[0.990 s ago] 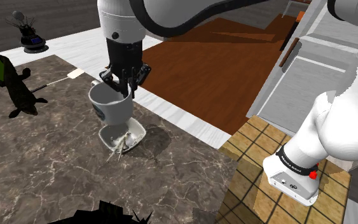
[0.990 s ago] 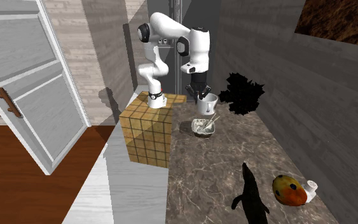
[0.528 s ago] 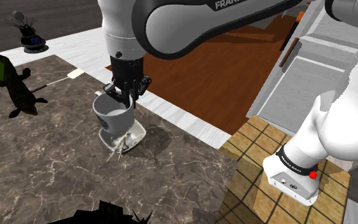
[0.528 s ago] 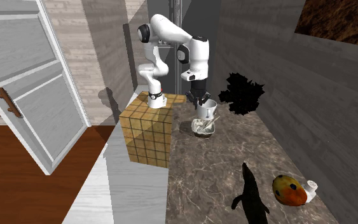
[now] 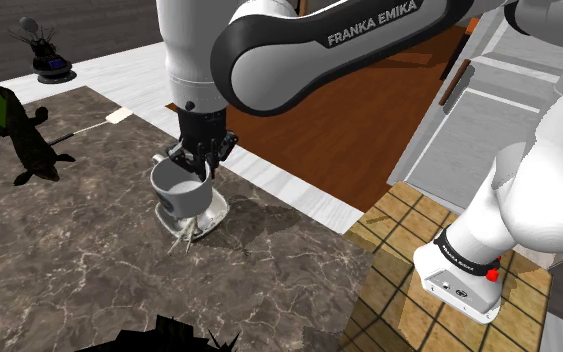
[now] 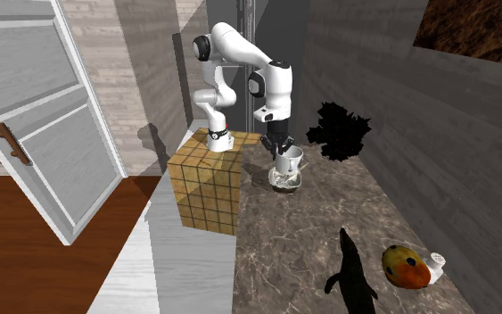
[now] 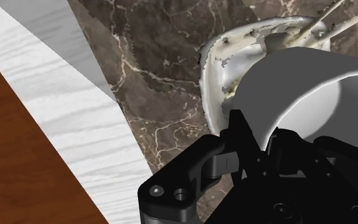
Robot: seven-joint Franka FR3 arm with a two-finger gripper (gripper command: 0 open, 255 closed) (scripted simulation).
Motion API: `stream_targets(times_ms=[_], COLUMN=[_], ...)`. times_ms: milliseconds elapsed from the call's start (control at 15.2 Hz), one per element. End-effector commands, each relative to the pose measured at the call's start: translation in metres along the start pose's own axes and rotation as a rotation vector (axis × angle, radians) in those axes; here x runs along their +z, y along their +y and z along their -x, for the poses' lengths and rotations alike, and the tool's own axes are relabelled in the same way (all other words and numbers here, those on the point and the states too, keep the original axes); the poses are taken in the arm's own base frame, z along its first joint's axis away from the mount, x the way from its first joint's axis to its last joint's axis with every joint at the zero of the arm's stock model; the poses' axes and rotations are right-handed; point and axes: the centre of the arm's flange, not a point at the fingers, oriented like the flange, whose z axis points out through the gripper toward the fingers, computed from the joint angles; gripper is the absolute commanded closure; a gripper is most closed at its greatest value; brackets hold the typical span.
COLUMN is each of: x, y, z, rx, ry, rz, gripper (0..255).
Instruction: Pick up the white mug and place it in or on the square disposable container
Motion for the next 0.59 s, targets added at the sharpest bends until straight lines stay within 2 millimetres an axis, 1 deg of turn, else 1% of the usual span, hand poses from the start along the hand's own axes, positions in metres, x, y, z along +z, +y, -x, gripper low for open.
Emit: stream_targets(times_ms=[0,198,264,528], x=[0.0003,0.0003,0.0003,0.0003], y=[0.0,0.0,0.0,0.0], z=[0.0,0.0,0.0,0.0], rx=[0.0,0.0,0.0,0.0], ry=[0.0,0.0,0.0,0.0], rz=[0.0,0.0,0.0,0.0], gripper=[255,255,0,0])
